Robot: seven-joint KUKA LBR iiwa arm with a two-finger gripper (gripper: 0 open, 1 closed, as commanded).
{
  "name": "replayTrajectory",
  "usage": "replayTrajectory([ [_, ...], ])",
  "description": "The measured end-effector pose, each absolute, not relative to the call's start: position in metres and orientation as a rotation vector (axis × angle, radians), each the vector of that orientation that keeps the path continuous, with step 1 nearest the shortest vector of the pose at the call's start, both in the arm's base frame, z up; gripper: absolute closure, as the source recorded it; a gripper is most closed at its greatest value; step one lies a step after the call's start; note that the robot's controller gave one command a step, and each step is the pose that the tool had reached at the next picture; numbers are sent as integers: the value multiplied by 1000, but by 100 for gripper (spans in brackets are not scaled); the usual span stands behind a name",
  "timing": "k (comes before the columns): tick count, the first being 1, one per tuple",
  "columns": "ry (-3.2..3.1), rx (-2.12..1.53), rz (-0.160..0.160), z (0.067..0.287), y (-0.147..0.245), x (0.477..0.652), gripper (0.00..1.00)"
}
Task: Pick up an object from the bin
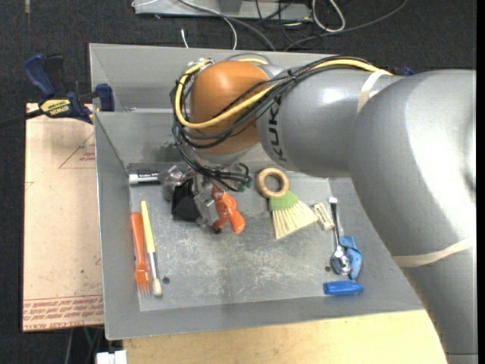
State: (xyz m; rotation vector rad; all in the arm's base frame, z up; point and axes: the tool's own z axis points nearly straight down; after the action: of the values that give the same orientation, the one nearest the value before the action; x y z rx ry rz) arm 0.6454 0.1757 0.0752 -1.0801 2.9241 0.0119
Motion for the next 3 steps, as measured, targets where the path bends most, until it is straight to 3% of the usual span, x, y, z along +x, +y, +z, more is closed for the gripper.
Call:
replayTrajectory([
  [1, 2924, -1080, 13, 77, 176, 645, 100],
  [3, 2926, -1076, 16, 138, 177, 644, 100],
])
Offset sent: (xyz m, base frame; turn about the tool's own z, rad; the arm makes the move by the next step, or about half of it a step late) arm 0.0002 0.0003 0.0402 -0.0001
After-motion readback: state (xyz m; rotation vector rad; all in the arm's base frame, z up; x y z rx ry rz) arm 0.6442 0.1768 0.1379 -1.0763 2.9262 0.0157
